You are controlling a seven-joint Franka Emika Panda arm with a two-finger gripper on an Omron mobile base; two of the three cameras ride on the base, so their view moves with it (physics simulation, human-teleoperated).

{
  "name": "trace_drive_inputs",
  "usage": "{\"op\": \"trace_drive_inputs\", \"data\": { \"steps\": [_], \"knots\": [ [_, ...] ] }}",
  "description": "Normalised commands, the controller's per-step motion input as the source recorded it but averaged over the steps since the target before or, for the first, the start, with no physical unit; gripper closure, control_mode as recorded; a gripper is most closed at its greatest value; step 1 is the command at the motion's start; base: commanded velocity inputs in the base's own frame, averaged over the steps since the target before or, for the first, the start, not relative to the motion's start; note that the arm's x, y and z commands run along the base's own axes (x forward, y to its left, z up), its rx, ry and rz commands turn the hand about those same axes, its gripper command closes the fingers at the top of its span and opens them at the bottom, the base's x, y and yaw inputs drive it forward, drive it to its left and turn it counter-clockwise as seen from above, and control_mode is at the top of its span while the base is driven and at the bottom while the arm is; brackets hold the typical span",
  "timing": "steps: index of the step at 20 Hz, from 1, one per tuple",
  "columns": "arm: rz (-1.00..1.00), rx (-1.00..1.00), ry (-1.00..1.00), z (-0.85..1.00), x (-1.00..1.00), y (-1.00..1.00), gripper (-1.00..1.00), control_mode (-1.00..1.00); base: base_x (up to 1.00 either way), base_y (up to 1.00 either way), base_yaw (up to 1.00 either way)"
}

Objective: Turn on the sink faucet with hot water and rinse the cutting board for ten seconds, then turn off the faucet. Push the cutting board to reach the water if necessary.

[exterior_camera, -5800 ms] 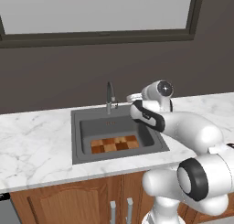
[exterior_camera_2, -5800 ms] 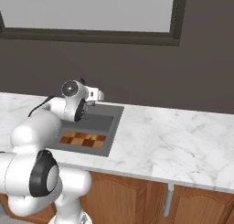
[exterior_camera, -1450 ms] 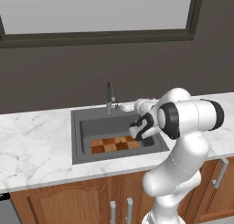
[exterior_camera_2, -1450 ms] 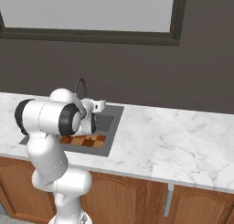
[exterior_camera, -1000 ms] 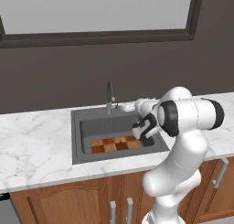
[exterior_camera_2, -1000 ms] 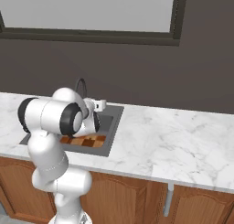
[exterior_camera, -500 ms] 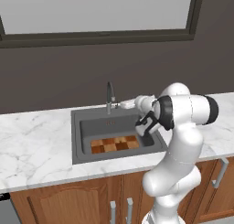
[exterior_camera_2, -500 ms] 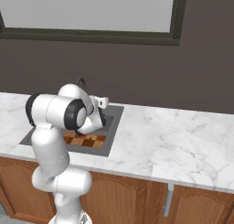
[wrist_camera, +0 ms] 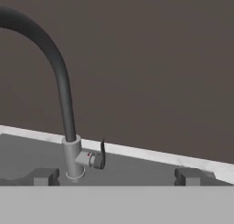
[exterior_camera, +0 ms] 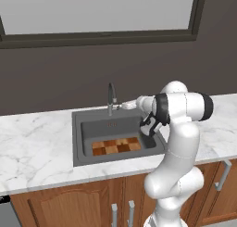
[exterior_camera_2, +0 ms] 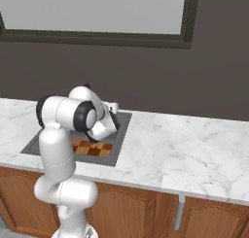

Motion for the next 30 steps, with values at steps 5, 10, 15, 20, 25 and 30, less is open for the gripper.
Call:
{"op": "trace_drive_inputs", "data": {
  "steps": [5,10,15,20,25,30],
  "knots": [
    [0.01,-0.01,-0.02,-0.48,0.03,0.0,-1.0,-1.0,0.0,0.0,0.0],
    [0.0,0.0,-0.07,-0.44,0.0,0.0,-1.0,-1.0,0.0,0.0,0.0],
    [0.0,0.0,-0.03,-0.18,0.0,0.06,-1.0,-1.0,0.0,0.0,0.0],
    [0.0,0.0,-0.04,-0.08,0.08,0.09,-1.0,-1.0,0.0,0.0,0.0],
    [0.0,0.0,-0.02,-0.15,0.18,0.03,-1.0,-1.0,0.0,0.0,0.0],
    [0.0,0.0,-0.04,-0.18,0.11,0.0,-1.0,-1.0,0.0,0.0,0.0]
  ]
}}
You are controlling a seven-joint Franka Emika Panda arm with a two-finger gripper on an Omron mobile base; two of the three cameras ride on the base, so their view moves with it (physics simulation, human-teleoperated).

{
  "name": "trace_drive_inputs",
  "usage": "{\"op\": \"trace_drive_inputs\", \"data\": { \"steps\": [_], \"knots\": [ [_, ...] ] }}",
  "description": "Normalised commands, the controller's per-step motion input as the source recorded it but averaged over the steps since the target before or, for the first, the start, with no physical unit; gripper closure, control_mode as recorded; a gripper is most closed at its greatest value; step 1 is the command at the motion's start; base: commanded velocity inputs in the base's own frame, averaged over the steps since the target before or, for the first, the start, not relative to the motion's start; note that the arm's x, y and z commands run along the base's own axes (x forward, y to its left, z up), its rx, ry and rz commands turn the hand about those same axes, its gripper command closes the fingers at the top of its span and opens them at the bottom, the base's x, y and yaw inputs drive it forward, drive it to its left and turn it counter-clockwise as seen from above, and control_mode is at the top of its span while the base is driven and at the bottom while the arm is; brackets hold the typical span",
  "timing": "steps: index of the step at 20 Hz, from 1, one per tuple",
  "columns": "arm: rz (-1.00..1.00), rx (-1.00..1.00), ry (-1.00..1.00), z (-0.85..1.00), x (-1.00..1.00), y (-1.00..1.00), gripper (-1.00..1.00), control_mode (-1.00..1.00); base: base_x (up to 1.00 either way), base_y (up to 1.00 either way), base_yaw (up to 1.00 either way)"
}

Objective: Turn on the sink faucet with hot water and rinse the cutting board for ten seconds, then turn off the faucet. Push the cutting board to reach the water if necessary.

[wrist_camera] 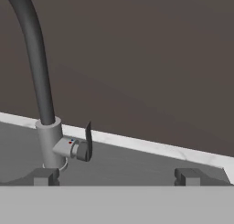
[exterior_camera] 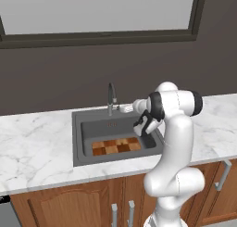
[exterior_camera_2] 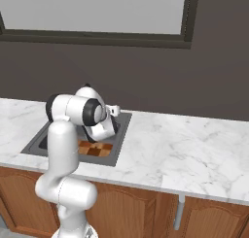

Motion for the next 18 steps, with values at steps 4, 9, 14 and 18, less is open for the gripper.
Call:
{"op": "trace_drive_inputs", "data": {
  "steps": [4,9,14,18],
  "knots": [
    [0.0,0.0,-0.06,-0.2,0.0,0.0,-1.0,-1.0,0.0,0.0,0.0],
    [0.0,0.0,-0.05,-0.16,0.0,0.0,-1.0,-1.0,0.0,0.0,0.0],
    [0.0,0.0,-0.05,-0.1,0.0,0.03,-1.0,-1.0,0.0,0.0,0.0],
    [0.0,0.0,-0.06,-0.11,0.0,0.05,-1.0,-1.0,0.0,0.0,0.0]
  ]
}}
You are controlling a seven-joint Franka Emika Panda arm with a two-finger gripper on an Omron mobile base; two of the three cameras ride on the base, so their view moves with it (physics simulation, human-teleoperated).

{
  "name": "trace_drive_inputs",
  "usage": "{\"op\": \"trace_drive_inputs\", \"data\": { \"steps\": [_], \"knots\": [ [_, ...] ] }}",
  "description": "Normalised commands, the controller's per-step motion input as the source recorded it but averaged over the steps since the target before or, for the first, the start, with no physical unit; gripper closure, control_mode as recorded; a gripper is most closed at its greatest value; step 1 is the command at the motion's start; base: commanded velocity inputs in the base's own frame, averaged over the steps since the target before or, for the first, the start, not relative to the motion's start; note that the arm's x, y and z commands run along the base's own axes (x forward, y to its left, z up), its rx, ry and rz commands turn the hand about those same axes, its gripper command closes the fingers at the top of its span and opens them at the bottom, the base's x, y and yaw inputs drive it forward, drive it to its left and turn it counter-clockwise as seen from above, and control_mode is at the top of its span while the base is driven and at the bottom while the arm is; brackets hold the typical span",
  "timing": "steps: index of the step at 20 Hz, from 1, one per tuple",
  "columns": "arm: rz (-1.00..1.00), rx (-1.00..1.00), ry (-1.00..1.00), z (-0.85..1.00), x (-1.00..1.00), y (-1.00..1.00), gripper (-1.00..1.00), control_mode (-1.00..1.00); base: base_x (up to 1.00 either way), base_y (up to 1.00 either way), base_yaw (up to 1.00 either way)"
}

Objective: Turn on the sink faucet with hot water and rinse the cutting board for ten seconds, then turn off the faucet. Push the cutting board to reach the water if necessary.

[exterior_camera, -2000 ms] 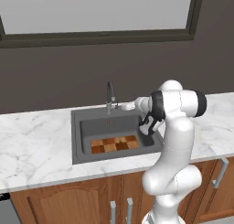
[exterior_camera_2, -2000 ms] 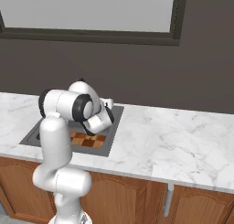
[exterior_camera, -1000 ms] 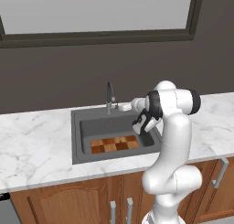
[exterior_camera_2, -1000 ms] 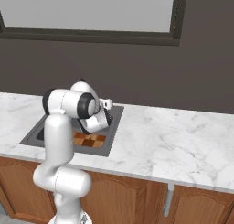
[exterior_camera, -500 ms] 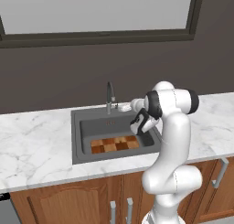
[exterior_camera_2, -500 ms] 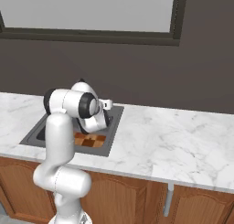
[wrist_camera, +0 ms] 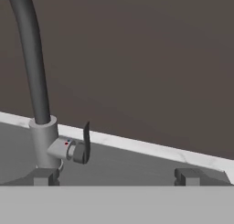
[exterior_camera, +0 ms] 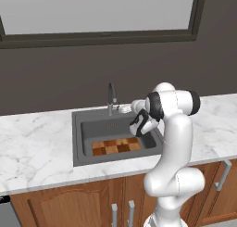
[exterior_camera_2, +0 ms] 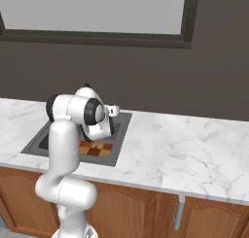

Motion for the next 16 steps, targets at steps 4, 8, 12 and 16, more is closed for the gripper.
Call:
{"op": "trace_drive_inputs", "data": {
  "steps": [4,8,12,16],
  "knots": [
    [0.0,0.0,-0.05,-0.1,0.01,0.09,-1.0,-1.0,0.0,0.0,0.0],
    [0.0,0.0,-0.01,-0.15,0.06,0.13,-1.0,-1.0,0.0,0.0,0.0],
    [0.0,0.0,0.0,-0.18,0.0,0.21,-1.0,-1.0,0.0,0.0,0.0],
    [0.0,0.0,0.0,-0.2,0.0,0.16,-1.0,-1.0,0.0,0.0,0.0]
  ]
}}
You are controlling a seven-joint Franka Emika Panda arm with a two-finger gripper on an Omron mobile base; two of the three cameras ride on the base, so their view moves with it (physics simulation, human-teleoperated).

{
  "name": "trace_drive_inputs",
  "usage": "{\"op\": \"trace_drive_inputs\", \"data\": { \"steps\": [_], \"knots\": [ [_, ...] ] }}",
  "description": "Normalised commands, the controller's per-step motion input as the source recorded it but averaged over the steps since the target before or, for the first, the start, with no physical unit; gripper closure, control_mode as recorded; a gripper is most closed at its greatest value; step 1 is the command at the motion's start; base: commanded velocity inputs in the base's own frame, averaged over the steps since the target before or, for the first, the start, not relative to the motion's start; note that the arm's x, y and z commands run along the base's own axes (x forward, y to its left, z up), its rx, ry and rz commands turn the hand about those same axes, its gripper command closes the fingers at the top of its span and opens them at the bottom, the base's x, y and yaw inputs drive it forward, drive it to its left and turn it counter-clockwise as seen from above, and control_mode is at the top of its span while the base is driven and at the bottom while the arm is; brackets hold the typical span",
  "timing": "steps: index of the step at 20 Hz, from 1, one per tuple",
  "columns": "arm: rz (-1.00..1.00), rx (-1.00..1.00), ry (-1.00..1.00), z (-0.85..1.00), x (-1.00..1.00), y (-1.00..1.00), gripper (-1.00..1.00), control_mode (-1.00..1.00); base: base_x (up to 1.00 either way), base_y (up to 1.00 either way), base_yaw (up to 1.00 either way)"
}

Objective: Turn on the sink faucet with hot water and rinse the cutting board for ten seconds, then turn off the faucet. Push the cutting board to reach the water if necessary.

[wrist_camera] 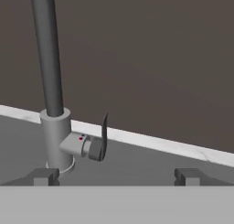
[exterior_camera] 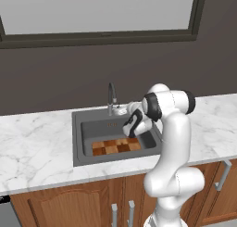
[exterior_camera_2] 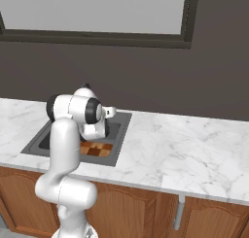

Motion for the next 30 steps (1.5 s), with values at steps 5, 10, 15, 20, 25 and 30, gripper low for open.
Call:
{"op": "trace_drive_inputs", "data": {
  "steps": [5,10,15,20,25,30],
  "knots": [
    [0.0,0.0,-0.01,-0.11,0.0,0.05,-1.0,-1.0,0.0,0.0,0.0],
    [0.0,0.01,-0.08,-0.11,0.0,0.0,-1.0,-1.0,0.0,0.0,0.0],
    [0.0,0.05,-0.09,-0.05,0.01,0.0,-1.0,-1.0,0.0,0.0,0.0],
    [0.0,0.09,-0.07,0.0,0.06,0.0,-1.0,-1.0,0.0,0.0,0.0],
    [0.0,0.08,-0.06,0.0,0.02,0.0,-1.0,-1.0,0.0,0.0,0.0],
    [0.0,0.03,-0.01,-0.01,0.0,0.0,-1.0,-1.0,0.0,0.0,0.0]
  ]
}}
